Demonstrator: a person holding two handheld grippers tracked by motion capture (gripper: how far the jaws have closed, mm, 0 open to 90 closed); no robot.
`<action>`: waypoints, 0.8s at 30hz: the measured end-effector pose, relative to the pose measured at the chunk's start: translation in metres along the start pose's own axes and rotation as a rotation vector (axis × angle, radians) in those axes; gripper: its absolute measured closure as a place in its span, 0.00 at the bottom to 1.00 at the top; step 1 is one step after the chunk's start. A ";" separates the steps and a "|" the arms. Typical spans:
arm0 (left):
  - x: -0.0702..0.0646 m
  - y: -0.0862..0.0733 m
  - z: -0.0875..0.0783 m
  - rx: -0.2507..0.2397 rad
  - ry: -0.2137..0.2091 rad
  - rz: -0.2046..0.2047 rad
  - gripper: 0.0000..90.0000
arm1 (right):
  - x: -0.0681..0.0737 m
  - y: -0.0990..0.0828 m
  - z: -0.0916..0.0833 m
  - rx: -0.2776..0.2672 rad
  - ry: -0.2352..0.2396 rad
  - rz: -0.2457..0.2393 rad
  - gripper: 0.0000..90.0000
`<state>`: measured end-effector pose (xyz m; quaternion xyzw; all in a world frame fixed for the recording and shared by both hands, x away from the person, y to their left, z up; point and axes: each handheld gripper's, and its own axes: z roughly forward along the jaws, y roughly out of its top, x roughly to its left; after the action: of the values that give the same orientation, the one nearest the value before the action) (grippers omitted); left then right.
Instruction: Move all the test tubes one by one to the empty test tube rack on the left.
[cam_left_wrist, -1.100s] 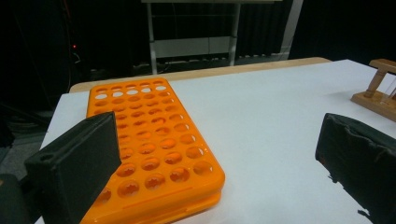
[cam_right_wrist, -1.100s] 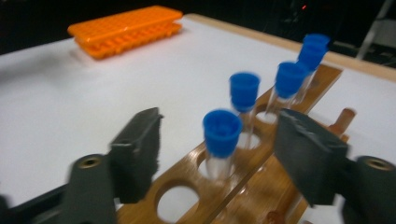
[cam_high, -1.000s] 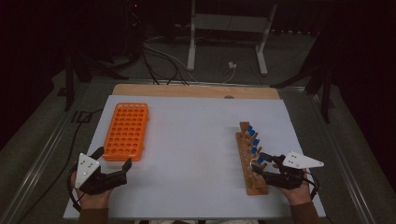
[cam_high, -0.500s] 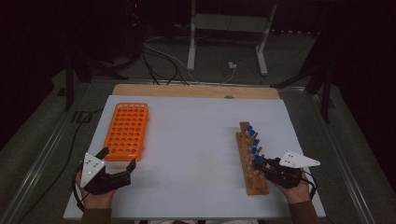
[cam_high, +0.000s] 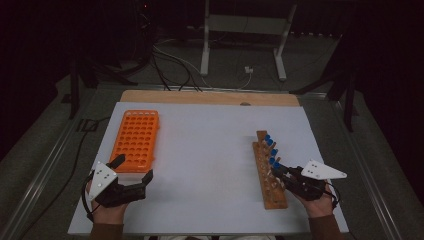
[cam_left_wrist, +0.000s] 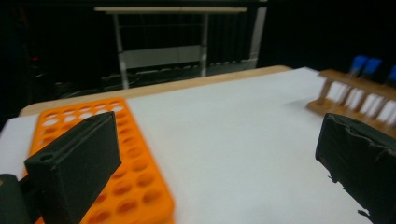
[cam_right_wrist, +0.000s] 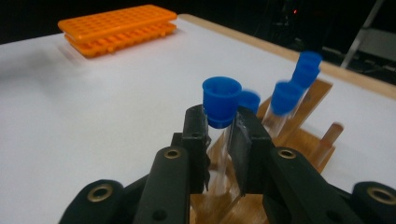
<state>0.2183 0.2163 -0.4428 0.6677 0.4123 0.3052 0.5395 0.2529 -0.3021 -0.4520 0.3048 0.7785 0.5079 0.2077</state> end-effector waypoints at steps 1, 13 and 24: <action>-0.001 0.002 0.000 -0.010 -0.009 -0.005 0.01 | 0.000 0.000 0.000 0.000 0.000 0.000 0.85; -0.021 0.026 0.021 0.005 -0.098 0.003 0.01 | -0.001 0.031 -0.015 -0.054 -0.001 -0.015 0.85; -0.057 0.045 0.057 0.003 -0.226 0.033 0.01 | 0.009 0.057 -0.002 -0.083 0.048 -0.028 0.85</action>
<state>0.2502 0.1359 -0.4099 0.7053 0.3382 0.2360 0.5766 0.2604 -0.2806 -0.3989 0.2725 0.7658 0.5439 0.2084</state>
